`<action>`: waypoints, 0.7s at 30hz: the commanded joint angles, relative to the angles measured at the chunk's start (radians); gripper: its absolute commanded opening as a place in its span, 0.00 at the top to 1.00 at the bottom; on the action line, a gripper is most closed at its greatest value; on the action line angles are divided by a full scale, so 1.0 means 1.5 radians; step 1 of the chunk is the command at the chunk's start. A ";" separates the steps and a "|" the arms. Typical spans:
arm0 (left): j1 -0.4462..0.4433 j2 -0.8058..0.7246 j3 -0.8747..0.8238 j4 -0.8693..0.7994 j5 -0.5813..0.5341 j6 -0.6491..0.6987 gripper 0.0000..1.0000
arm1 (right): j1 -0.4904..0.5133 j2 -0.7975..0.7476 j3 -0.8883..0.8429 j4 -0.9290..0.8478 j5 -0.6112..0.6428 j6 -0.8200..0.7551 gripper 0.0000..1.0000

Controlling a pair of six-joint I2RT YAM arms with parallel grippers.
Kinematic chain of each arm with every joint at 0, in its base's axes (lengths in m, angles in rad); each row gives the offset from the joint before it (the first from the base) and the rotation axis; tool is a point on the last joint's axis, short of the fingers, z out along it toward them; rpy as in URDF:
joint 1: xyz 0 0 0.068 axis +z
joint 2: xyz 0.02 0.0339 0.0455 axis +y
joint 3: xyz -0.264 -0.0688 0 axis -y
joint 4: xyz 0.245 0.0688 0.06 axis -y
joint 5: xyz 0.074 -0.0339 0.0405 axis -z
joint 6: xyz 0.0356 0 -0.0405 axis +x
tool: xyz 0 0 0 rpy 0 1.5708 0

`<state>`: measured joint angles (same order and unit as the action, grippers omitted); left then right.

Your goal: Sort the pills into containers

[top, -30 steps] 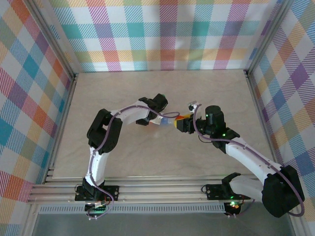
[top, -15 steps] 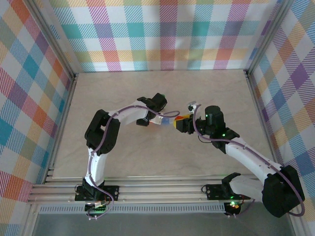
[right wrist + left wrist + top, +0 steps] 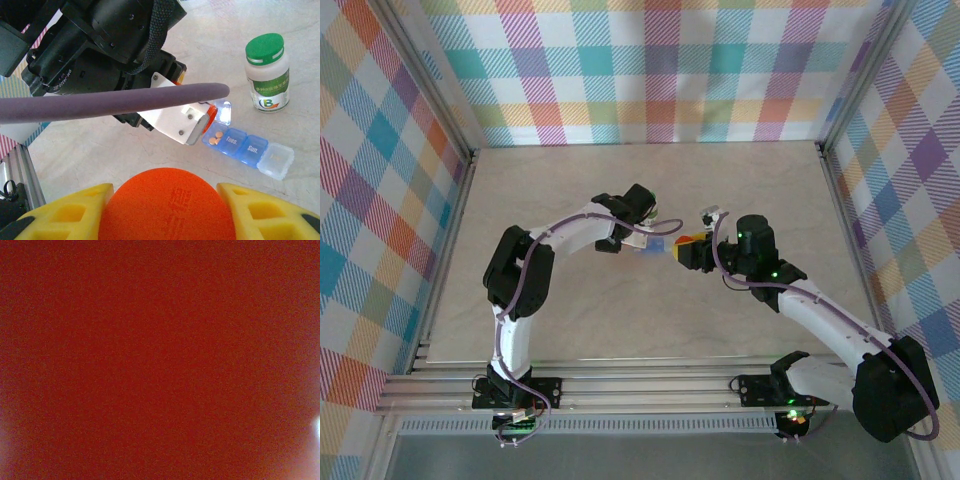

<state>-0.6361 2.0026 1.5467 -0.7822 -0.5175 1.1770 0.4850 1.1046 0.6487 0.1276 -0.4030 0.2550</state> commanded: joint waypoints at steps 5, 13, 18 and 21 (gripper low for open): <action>-0.007 0.024 0.001 -0.008 -0.033 0.028 0.93 | 0.004 0.003 0.009 0.022 -0.015 0.007 1.00; -0.034 0.110 0.033 -0.003 -0.096 0.050 0.93 | 0.004 0.003 0.008 0.020 -0.015 0.006 1.00; -0.038 0.104 0.026 0.008 -0.115 0.064 0.93 | 0.005 0.002 0.009 0.020 -0.017 0.007 1.00; -0.038 0.085 0.025 0.011 -0.096 0.052 0.93 | 0.005 0.002 0.010 0.021 -0.020 0.007 1.00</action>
<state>-0.6857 2.1490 1.5944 -0.7483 -0.6575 1.2423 0.4858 1.1046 0.6487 0.1272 -0.4068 0.2550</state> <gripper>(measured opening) 0.533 0.441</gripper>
